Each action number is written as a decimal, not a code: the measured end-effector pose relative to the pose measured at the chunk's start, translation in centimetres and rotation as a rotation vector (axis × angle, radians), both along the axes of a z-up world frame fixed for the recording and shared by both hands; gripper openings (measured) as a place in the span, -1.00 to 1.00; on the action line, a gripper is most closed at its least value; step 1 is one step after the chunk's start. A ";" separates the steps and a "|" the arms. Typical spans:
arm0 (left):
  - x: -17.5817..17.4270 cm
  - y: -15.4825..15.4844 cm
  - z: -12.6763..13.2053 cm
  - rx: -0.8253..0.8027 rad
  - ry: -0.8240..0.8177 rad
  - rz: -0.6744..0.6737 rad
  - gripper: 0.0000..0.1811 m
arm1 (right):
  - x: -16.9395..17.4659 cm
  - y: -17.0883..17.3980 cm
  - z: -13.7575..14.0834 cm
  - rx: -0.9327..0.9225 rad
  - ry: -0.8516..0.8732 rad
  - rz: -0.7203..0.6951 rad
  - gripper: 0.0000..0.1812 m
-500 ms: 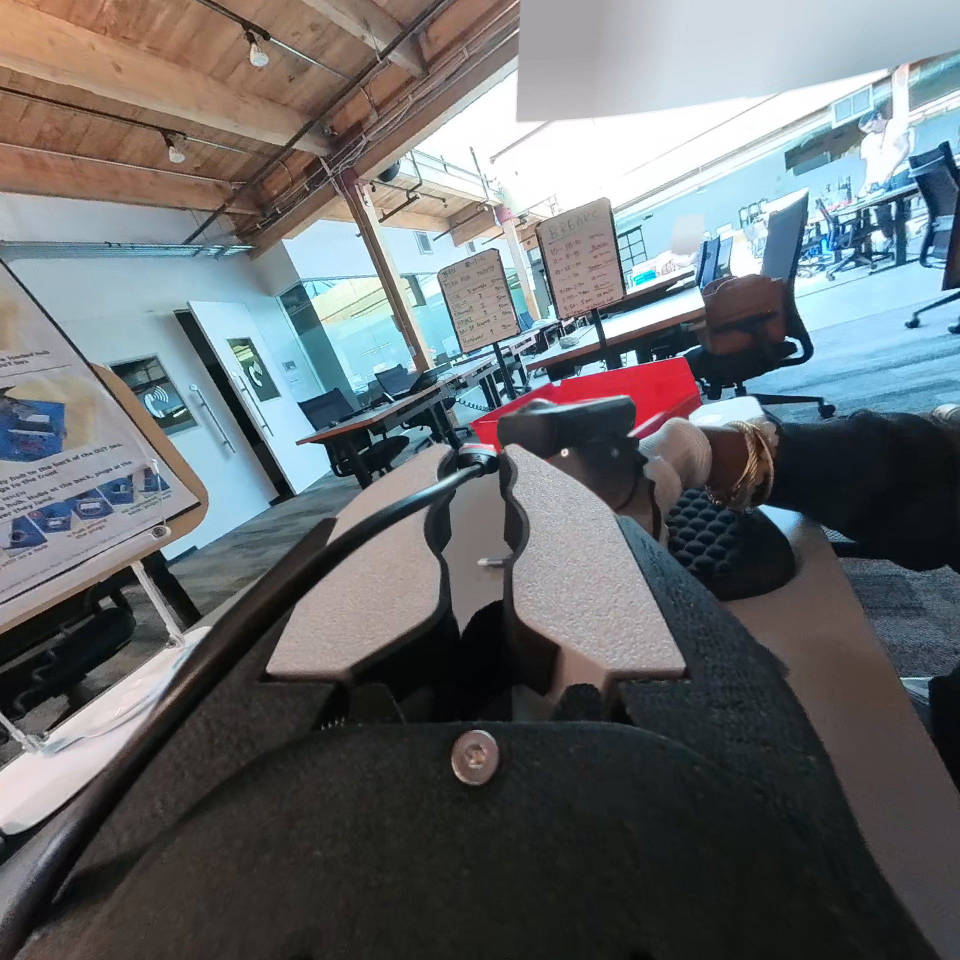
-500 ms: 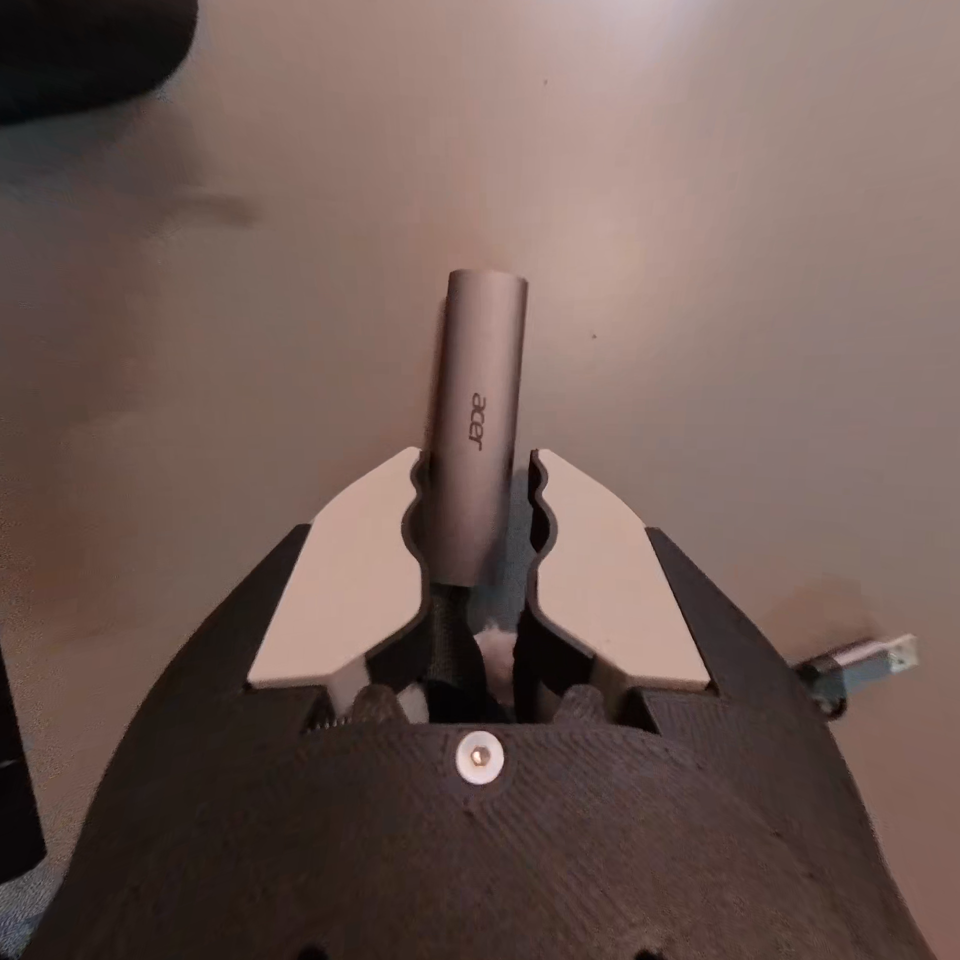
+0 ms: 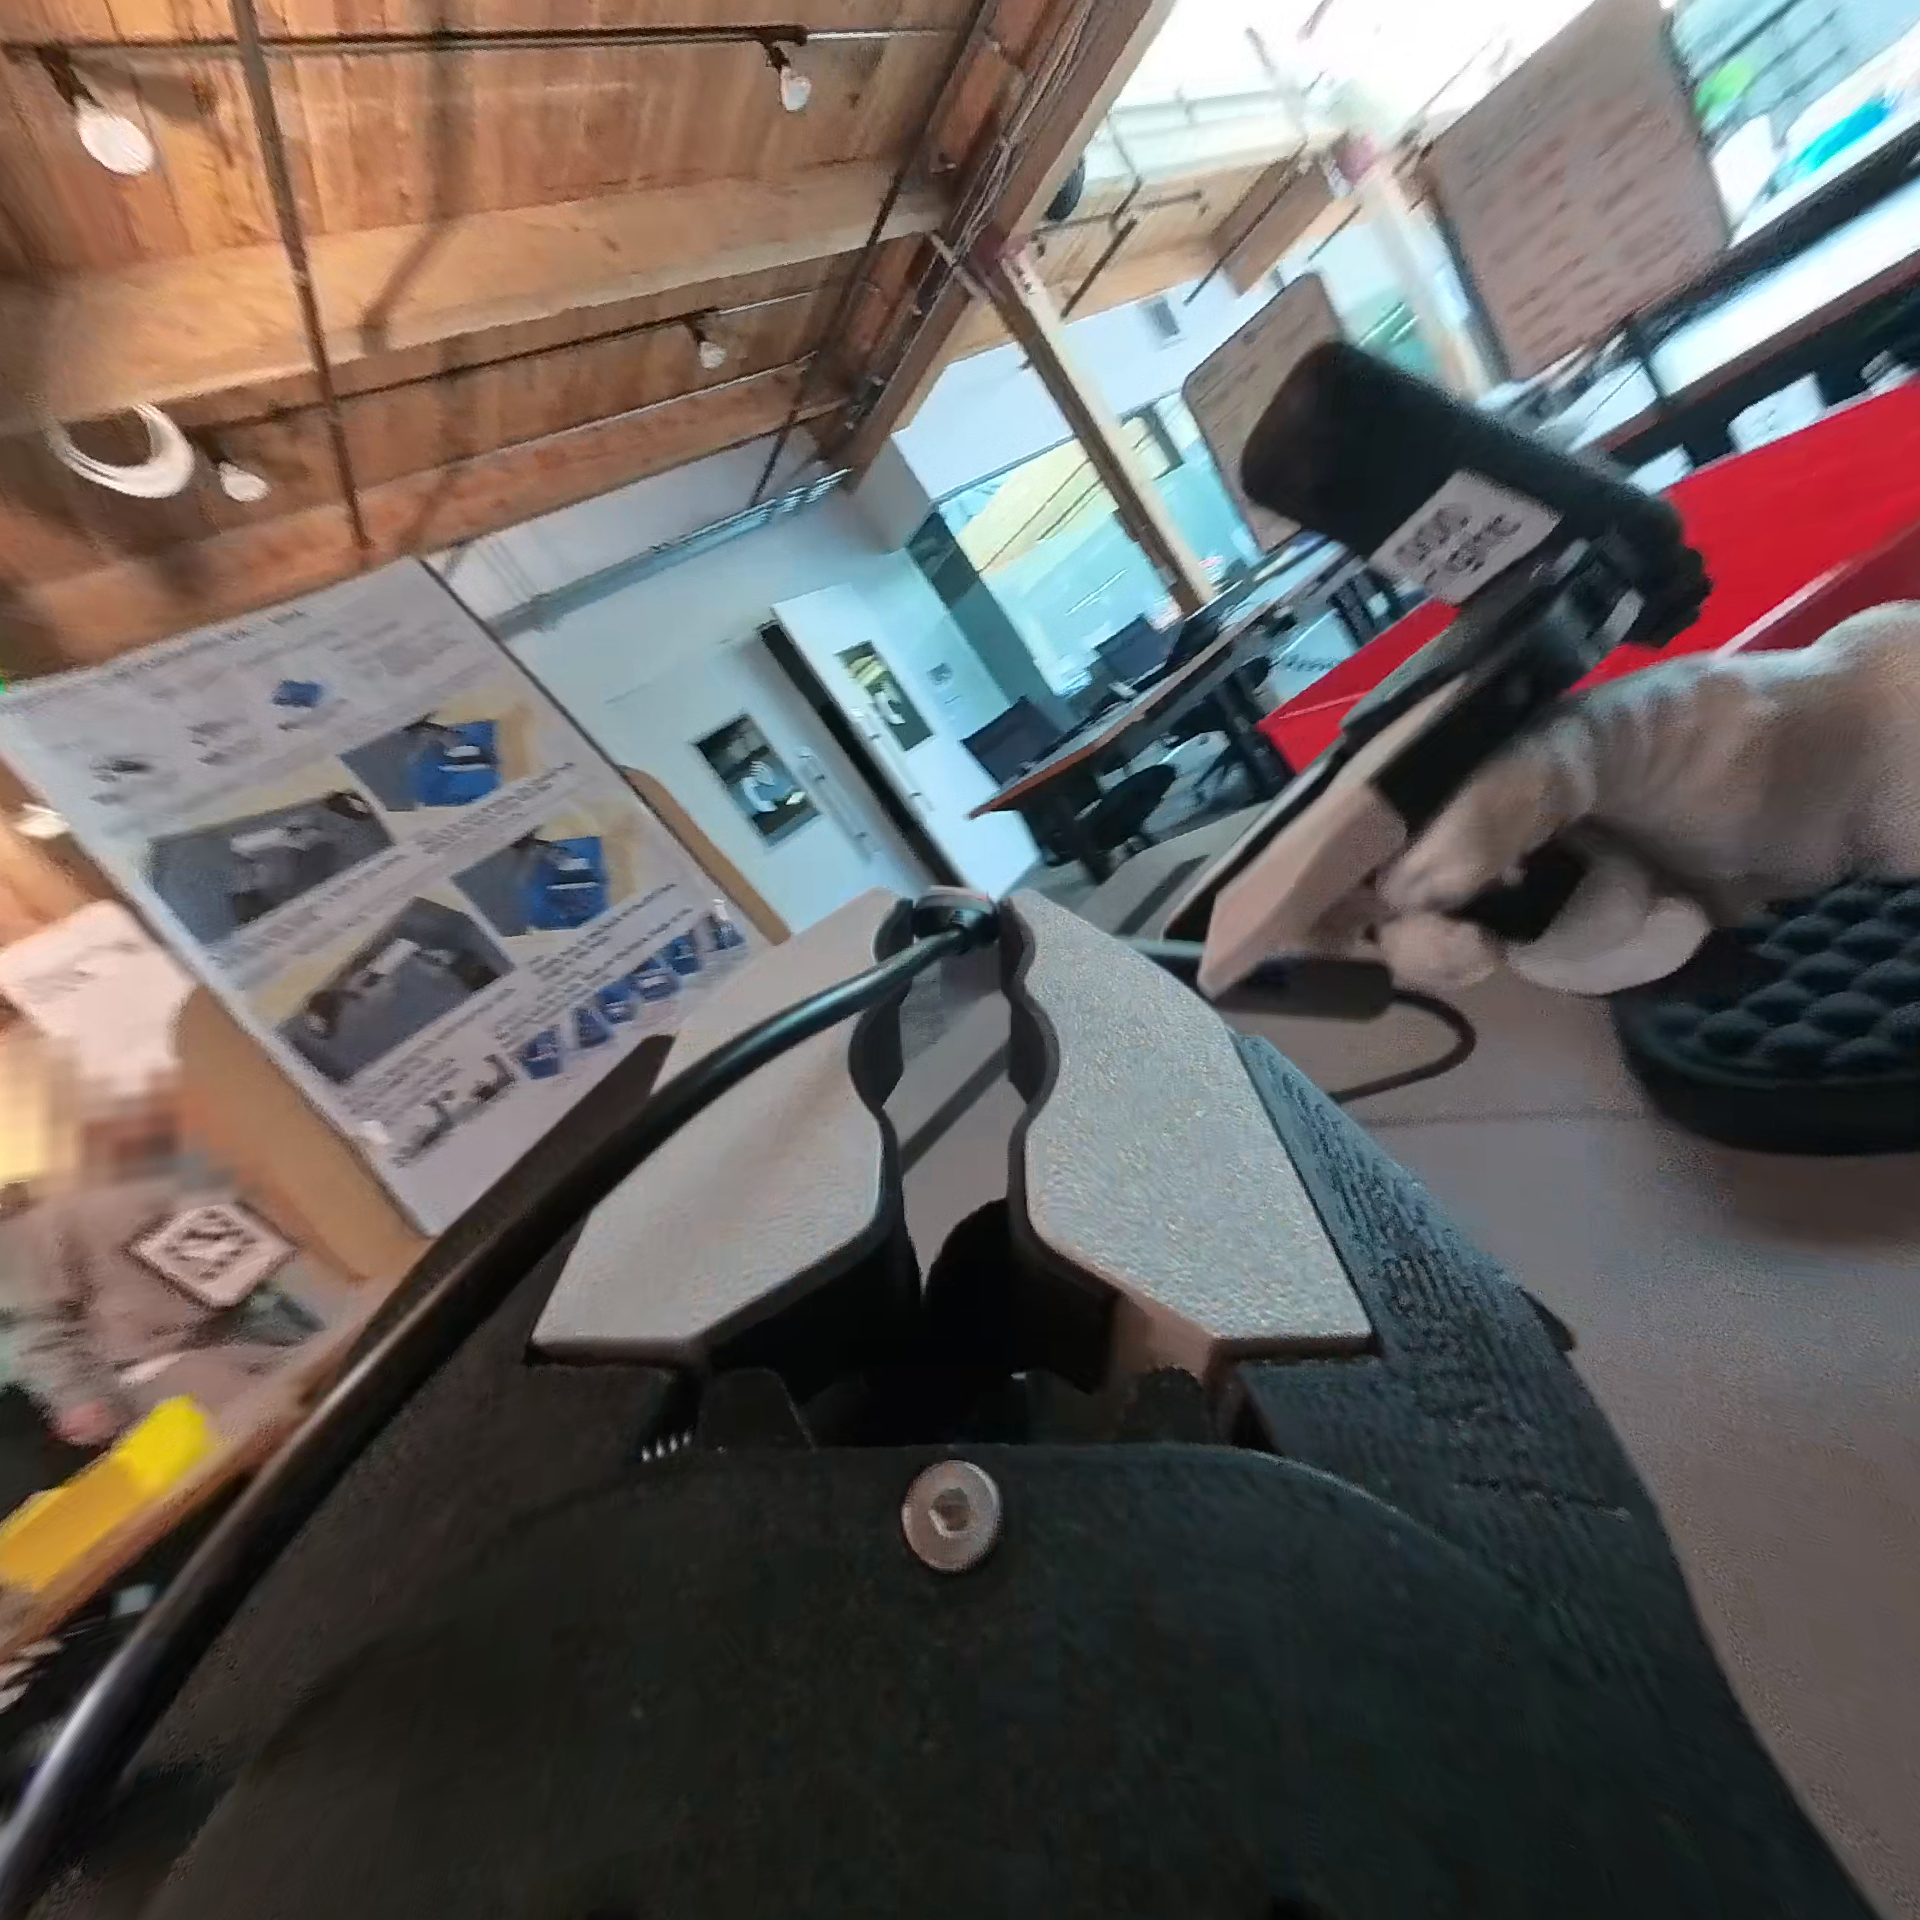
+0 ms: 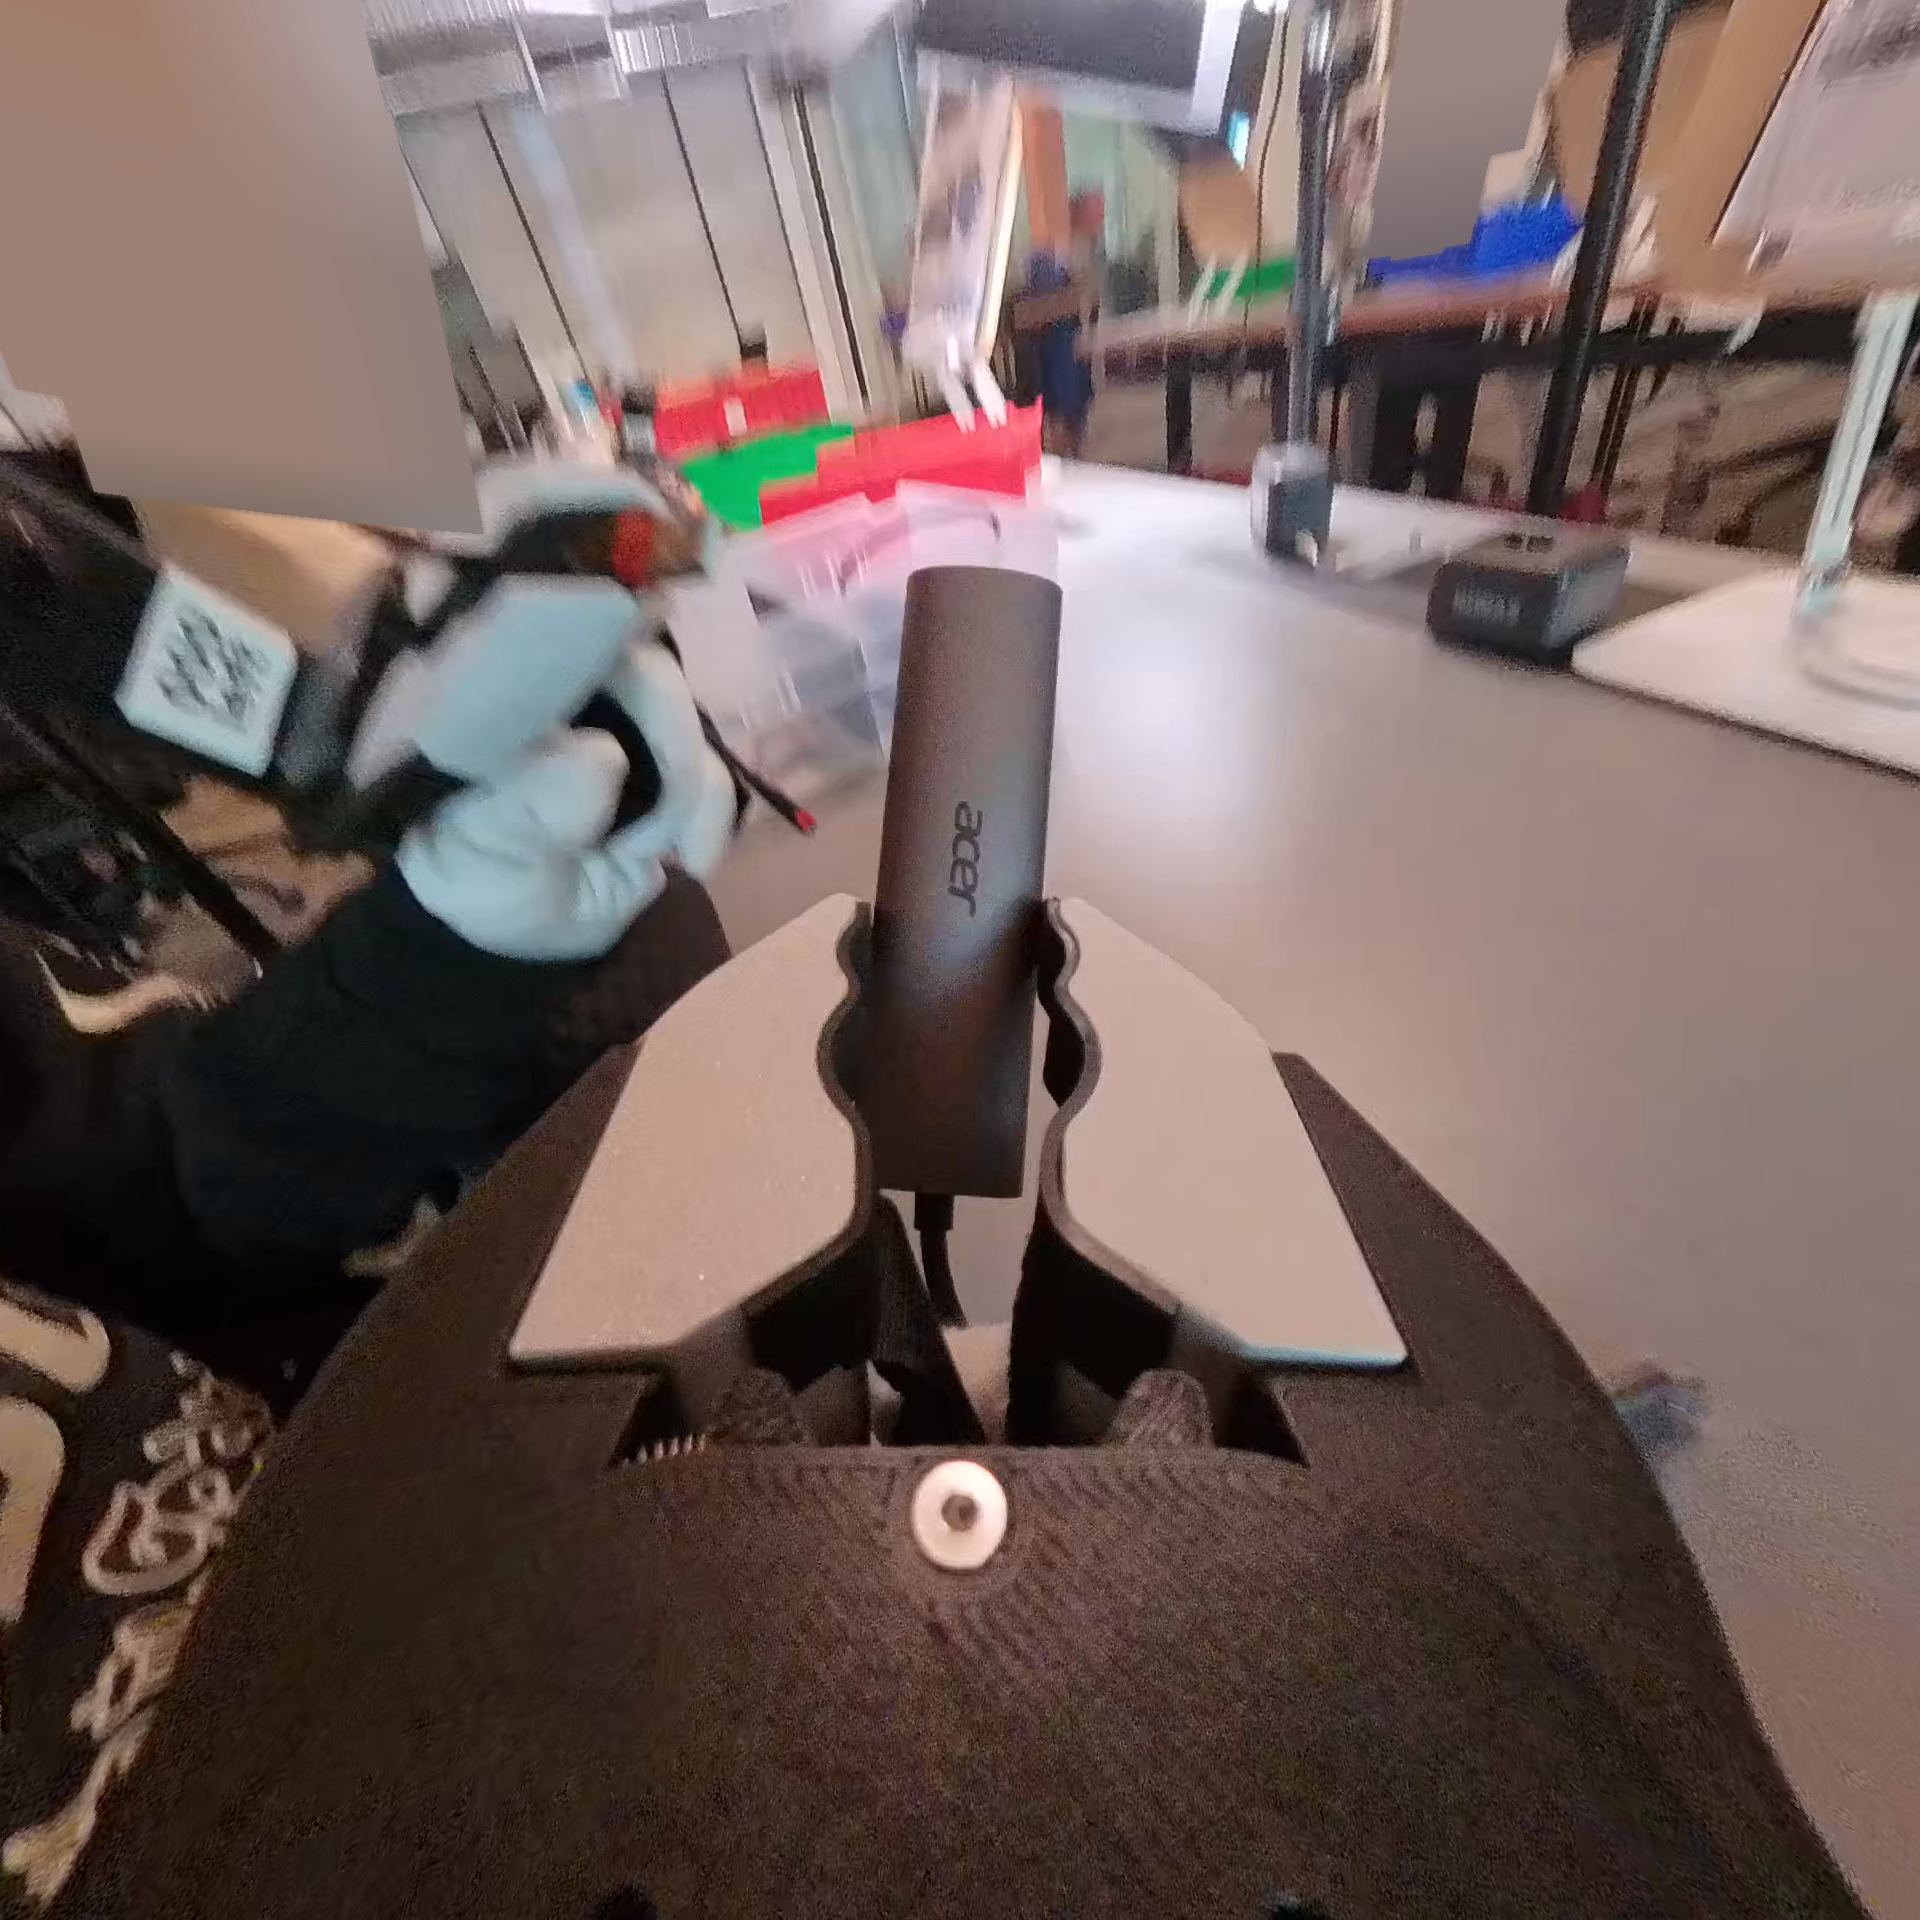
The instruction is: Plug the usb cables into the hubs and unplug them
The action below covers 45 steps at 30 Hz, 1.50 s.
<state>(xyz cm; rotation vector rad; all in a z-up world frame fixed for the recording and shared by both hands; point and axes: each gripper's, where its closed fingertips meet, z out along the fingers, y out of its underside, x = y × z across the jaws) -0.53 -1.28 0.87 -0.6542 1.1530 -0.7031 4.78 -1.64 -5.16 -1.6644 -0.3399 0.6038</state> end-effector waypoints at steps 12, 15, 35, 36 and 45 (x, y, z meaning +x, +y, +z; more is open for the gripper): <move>-1.0 -2.8 1.7 0.266 -0.139 0.118 -0.84 | -3.3 -2.0 6.2 0.386 -0.326 -0.265 -0.66; -0.8 -2.9 1.5 0.287 -0.128 0.122 -0.84 | -3.1 -2.2 6.4 0.396 -0.400 -0.284 -0.67; -1.3 -3.9 1.8 0.302 -0.173 0.042 -0.84 | -3.7 -2.8 6.3 0.417 -0.443 -0.193 -0.67; -1.3 -3.9 1.8 0.309 -0.171 0.052 -0.84 | -3.7 -2.8 6.4 0.420 -0.449 -0.197 -0.67; -1.1 -3.7 1.7 0.280 -0.162 0.028 -0.84 | -3.7 -2.9 5.9 0.388 -0.390 -0.125 -0.66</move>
